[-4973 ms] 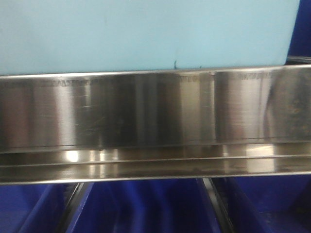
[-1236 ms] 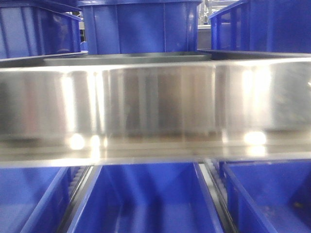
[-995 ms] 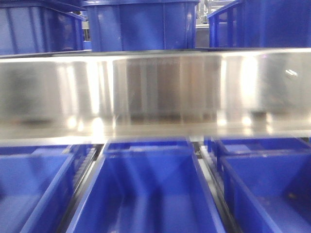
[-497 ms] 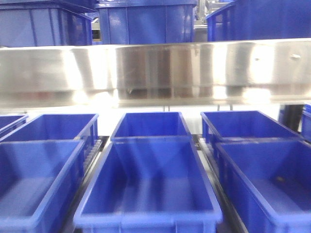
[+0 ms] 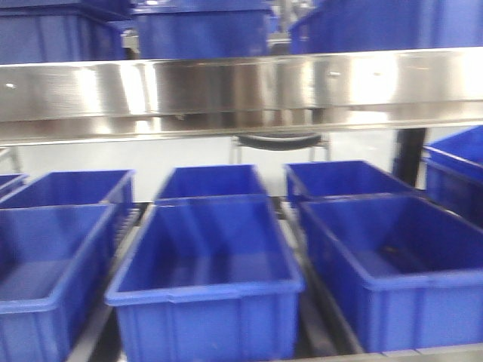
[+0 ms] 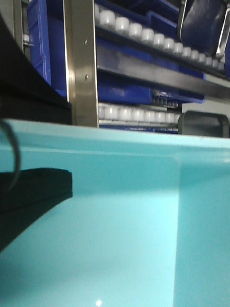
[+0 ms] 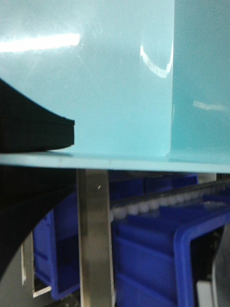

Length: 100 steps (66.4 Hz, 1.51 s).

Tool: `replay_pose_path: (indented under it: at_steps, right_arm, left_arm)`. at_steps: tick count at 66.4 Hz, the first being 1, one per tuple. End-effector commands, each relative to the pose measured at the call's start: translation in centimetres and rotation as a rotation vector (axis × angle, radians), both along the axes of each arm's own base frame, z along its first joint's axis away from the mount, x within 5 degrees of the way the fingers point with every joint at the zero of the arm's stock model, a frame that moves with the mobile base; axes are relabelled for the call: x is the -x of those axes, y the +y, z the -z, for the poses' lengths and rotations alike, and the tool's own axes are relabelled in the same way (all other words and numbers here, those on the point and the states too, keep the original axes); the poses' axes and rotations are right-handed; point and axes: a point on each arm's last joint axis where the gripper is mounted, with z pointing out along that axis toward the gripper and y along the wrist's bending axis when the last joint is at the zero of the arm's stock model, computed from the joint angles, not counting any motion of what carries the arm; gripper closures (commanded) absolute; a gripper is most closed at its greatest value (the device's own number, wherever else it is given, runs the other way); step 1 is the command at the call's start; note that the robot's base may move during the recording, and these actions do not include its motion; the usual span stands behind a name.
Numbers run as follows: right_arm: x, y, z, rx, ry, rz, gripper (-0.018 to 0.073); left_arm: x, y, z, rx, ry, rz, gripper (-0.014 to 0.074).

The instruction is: Move two blue bins to right shelf middle

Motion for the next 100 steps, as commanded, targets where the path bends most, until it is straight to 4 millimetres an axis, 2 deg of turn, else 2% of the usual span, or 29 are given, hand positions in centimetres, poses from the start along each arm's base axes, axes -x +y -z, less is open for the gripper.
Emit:
replay_pose_path:
  at_steps: [1,100]
  right_arm:
    - [0.09,-0.68,-1.31,0.023,-0.099,0.014,0.0724]
    - [0.09,-0.68,-1.31,0.023,-0.099,0.014,0.0724]
  left_arm:
    - [0.68,0.3,-1.42,-0.007,-0.087,0.032,0.0708]
    - [0.68,0.3,-1.42,-0.007,-0.087,0.032,0.0708]
